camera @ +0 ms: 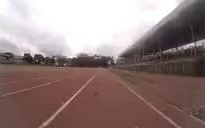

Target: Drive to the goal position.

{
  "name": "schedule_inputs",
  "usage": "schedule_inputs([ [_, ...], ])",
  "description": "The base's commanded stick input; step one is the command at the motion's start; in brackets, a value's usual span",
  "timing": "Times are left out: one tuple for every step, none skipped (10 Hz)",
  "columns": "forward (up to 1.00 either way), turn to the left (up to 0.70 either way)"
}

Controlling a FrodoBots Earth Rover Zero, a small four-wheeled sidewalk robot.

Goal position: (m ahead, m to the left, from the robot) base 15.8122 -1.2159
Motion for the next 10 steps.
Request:
schedule_inputs([
  [0.70, -0.03],
  [0.70, 0.00],
  [0.70, 0.00],
  [0.70, 0.00],
  [0.70, 0.00],
  [0.70, 0.00],
  [0.70, 0.00],
  [0.70, 0.00],
  [0.70, 0.00],
  [0.70, 0.00],
])
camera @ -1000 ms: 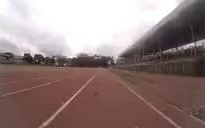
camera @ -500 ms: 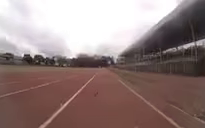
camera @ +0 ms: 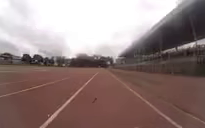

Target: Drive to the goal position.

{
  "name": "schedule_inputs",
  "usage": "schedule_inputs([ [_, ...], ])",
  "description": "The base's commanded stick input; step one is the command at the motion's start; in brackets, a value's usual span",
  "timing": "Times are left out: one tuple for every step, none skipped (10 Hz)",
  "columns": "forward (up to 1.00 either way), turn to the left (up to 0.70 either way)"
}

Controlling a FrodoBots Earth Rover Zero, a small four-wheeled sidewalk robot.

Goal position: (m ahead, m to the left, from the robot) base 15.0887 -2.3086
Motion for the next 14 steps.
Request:
schedule_inputs([
  [0.70, 0.00],
  [0.70, -0.05],
  [0.70, -0.15],
  [0.70, -0.24],
  [0.70, -0.24],
  [0.70, -0.24],
  [0.70, -0.24],
  [0.70, -0.24],
  [0.70, -0.24],
  [0.70, -0.01],
  [0.70, 0.00],
  [0.70, 0.00],
  [0.70, 0.00],
  [0.70, 0.00],
])
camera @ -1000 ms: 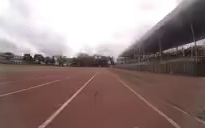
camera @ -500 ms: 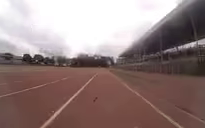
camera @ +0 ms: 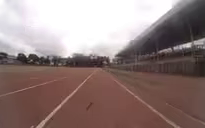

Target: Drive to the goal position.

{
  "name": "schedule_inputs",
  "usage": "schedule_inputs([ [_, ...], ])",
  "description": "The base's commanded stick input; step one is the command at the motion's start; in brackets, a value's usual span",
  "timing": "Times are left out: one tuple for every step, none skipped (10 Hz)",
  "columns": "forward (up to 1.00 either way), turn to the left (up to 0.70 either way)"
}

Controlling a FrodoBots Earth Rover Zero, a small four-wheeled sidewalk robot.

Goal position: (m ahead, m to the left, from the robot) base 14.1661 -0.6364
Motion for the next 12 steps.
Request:
schedule_inputs([
  [0.70, 0.00],
  [0.70, 0.00],
  [0.70, 0.00],
  [0.70, 0.00],
  [0.70, 0.00],
  [0.70, 0.00],
  [0.70, 0.00],
  [0.70, 0.00],
  [0.70, 0.00],
  [0.70, 0.00],
  [0.70, 0.00],
  [0.70, 0.00],
])
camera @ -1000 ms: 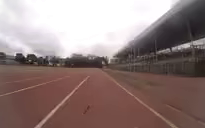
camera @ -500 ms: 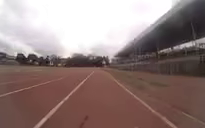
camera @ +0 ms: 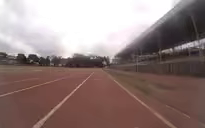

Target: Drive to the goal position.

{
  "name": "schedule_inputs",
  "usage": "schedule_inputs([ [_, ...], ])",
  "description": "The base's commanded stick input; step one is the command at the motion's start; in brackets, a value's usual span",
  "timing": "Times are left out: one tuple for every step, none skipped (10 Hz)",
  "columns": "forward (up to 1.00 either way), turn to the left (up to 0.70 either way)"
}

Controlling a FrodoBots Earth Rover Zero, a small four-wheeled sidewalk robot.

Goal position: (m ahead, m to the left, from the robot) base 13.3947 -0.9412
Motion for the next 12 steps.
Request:
schedule_inputs([
  [0.70, 0.00],
  [0.70, 0.00],
  [0.70, 0.00],
  [0.70, 0.00],
  [0.70, 0.00],
  [0.70, 0.00],
  [0.70, 0.00],
  [0.70, 0.00],
  [0.70, 0.00],
  [0.70, 0.00],
  [0.70, 0.00],
  [0.70, 0.00],
])
